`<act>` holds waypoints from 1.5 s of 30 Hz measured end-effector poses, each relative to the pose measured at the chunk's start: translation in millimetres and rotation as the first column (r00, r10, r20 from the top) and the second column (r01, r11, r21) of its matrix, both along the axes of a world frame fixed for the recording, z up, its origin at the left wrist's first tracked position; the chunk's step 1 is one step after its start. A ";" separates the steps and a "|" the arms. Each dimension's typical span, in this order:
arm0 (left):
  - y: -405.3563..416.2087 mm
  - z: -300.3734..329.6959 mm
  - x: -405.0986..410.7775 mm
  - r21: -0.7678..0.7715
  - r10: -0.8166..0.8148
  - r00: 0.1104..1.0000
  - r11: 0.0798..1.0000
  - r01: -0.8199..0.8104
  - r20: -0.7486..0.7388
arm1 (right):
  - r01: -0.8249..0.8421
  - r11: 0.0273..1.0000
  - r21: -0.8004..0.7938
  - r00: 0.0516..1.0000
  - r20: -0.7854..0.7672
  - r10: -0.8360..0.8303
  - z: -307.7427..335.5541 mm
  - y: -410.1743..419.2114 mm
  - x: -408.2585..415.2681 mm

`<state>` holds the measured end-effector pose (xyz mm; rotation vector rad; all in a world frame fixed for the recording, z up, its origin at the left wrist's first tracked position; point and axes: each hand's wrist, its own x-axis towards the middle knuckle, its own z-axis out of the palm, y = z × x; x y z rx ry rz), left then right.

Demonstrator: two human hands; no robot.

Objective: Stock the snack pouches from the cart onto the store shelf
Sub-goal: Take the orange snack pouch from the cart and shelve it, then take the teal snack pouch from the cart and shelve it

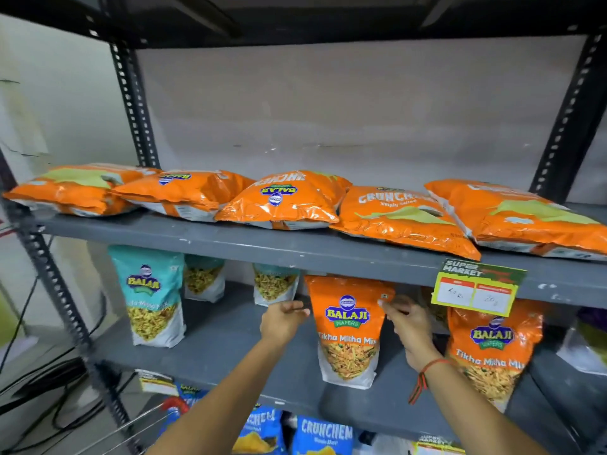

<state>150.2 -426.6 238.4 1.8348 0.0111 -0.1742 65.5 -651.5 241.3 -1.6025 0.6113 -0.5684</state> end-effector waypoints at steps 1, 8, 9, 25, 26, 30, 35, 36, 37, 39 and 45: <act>12.1 0.4 -1.3 -0.036 0.019 1.000 0.999 -0.019 0.001 | 0.081 0.997 0.009 0.996 0.042 -0.082 0.9 8.3 -0.2; 176.3 22.4 -39.4 -0.240 0.213 0.968 0.955 -0.177 0.133 | 0.113 0.992 -0.054 0.959 0.267 -0.095 21.9 144.2 17.8; 211.2 21.3 -47.7 -0.251 0.262 0.953 0.943 -0.219 0.153 | 0.046 0.998 -0.046 0.958 0.285 -0.031 25.8 175.6 17.6; 502.4 -196.5 -233.6 0.321 0.688 0.630 0.725 -0.609 -0.360 | -0.990 0.141 -0.022 0.126 -0.598 0.791 -195.4 479.3 14.5; 495.9 -210.7 -237.1 0.361 0.674 0.602 0.738 -0.570 -0.428 | -0.997 0.076 -0.002 0.059 -0.659 0.750 -213.5 481.6 21.3; 459.9 -254.8 -233.4 0.316 0.599 0.534 0.788 -0.529 -0.597 | -0.992 -0.078 0.096 -0.124 -0.758 0.641 -269.3 492.6 49.2; 436.7 -291.6 -206.8 0.207 0.649 0.432 0.673 -0.711 -0.626 | -0.954 -0.135 0.266 -0.284 -0.673 0.682 -309.1 526.4 76.9; 434.9 -295.4 -200.6 0.217 0.674 0.395 0.635 -0.741 -0.624 | -0.951 -0.160 0.266 -0.300 -0.656 0.692 -316.3 531.6 80.6; 433.3 -300.3 -197.2 0.232 0.699 0.353 0.595 -0.769 -0.623 | -0.950 -0.175 0.260 -0.307 -0.662 0.684 -322.8 535.4 82.8; 431.6 -306.0 -193.5 0.261 0.730 0.274 0.527 -0.809 -0.626 | -0.966 -0.160 0.204 -0.257 -0.668 0.698 -332.7 542.3 83.5; 447.4 -311.1 -193.9 0.400 0.828 0.217 0.459 -0.793 -0.518 | -0.992 -0.006 0.125 -0.085 -0.640 0.764 -345.9 537.9 72.9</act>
